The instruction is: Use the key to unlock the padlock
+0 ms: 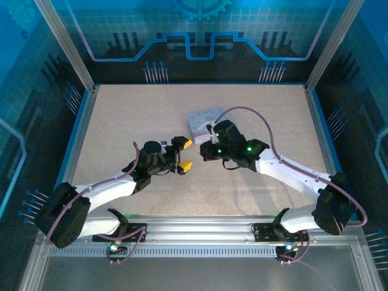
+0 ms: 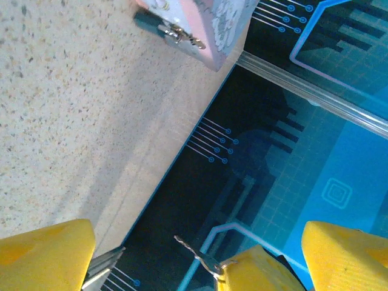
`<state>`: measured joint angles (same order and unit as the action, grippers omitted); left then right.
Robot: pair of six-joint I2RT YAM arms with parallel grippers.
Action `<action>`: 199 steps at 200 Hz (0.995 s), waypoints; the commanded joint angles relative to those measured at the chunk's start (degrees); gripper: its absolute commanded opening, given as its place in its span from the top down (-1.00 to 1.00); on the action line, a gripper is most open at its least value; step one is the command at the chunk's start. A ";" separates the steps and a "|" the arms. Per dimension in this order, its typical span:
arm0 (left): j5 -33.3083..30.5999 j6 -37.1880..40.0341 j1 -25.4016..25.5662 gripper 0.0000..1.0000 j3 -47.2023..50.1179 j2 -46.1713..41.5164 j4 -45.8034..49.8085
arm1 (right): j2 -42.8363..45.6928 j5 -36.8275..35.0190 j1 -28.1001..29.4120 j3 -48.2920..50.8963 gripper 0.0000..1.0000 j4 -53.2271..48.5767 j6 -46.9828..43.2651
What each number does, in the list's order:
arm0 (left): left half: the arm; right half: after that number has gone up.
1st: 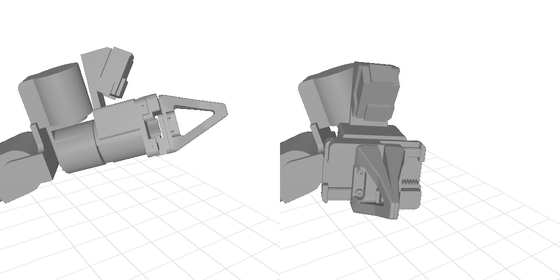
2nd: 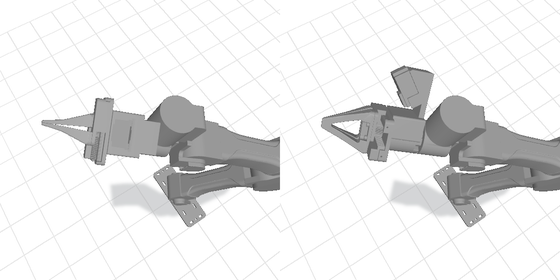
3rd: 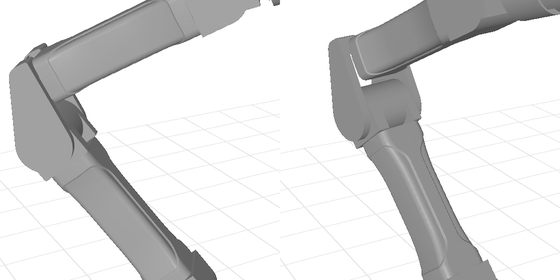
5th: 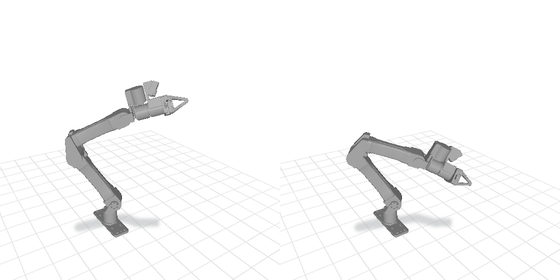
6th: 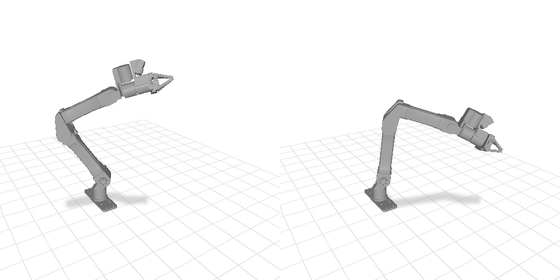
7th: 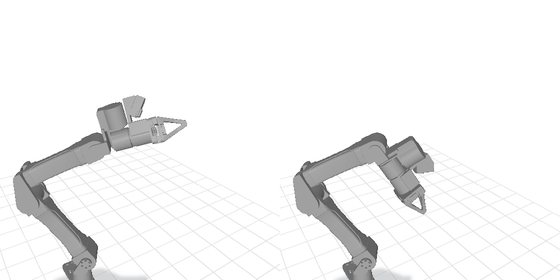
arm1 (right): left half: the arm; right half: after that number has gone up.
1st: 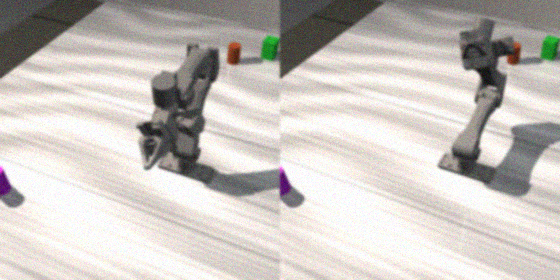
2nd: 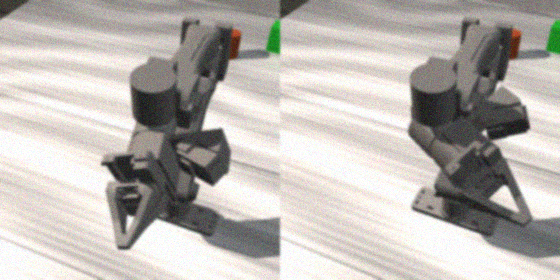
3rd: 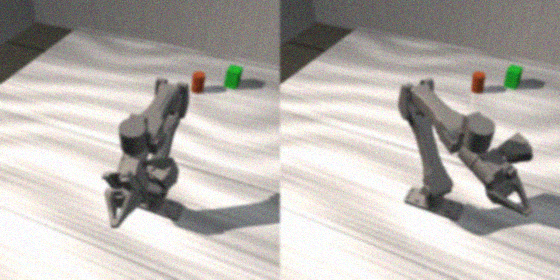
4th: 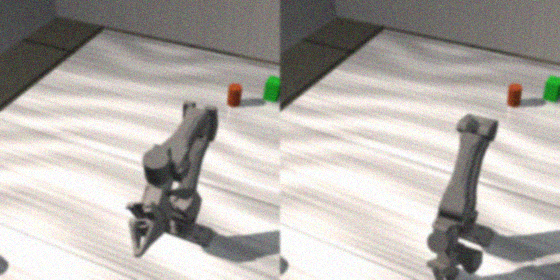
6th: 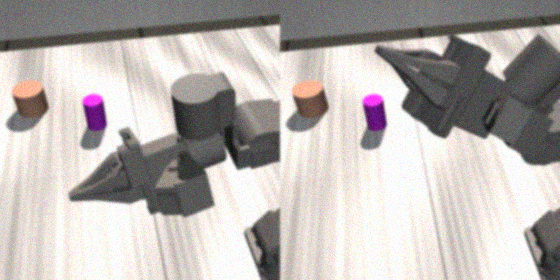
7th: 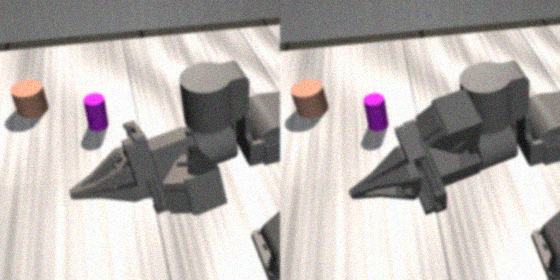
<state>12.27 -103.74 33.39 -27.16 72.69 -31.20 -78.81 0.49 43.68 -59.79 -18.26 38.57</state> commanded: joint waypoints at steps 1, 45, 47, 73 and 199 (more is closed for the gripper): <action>-0.24 -5.96 1.61 -0.75 0.89 2.87 -8.81 | -1.13 0.83 1.21 -2.23 1.00 2.90 -0.51; -3.10 -9.41 4.18 -0.59 1.56 7.50 -15.57 | -2.92 0.83 2.64 -3.05 1.00 3.32 -0.16; -3.23 -9.43 4.22 -0.58 1.60 7.50 -15.63 | -2.93 0.78 2.68 -3.05 1.00 3.32 -0.16; -5.09 -9.68 4.30 -0.50 2.38 6.75 -15.18 | -2.74 0.30 2.77 -2.64 1.00 2.79 -0.24; -6.89 -10.72 4.27 0.13 3.42 5.63 -14.46 | -2.25 1.88 2.92 -0.83 1.00 2.53 0.35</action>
<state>6.66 -114.15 37.36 -24.47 79.66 -44.07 -81.23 1.61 45.87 -60.99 -16.36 38.59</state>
